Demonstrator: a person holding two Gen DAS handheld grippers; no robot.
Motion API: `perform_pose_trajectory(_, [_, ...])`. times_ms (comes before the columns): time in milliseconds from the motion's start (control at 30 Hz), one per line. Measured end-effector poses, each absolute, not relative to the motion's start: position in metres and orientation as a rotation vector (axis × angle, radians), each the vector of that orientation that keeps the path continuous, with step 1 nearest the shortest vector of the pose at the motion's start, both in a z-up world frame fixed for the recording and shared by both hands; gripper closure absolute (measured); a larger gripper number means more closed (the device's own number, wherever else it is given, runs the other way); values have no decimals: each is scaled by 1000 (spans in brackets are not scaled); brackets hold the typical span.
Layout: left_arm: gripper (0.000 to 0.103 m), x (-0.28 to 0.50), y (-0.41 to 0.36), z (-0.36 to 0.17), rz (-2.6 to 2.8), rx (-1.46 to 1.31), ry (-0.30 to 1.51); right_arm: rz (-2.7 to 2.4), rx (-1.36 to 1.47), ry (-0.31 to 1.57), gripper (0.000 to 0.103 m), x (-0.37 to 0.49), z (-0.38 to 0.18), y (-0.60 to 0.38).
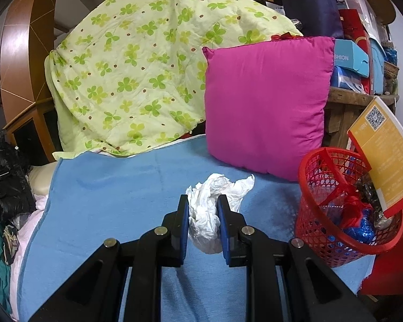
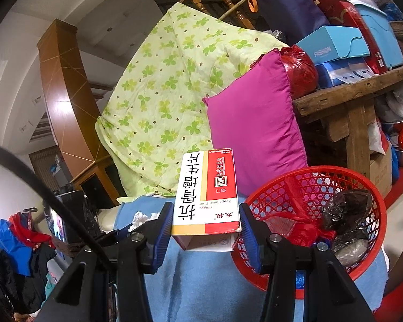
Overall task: Collect trash
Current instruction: 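Carry the medicine box and tissue over the red wastebasket with both tools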
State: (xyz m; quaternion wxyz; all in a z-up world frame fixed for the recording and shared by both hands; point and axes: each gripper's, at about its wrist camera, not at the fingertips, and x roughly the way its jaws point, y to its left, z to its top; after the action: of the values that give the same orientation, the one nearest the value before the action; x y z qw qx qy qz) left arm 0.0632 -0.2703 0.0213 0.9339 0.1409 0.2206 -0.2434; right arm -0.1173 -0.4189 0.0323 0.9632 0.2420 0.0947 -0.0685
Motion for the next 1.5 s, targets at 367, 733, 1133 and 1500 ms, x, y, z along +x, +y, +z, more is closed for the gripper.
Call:
perform_pose_trajectory(367, [81,56,-277,27,-540,267,444,-163,520,183,52,-125,29,-435])
perform_pose_trajectory(733, [81,48,-284,31,-569,261,432,-188,541,169,52,-133,28,-441])
perform_pose_trajectory(1133, [81,45,-291,34,-605,234,436,-216,555,160,52,-137,26,-447])
perform_pose_trajectory(1500, [81,34,-302,40,-684,205,432,-250,591,140,52,-144,23,-460])
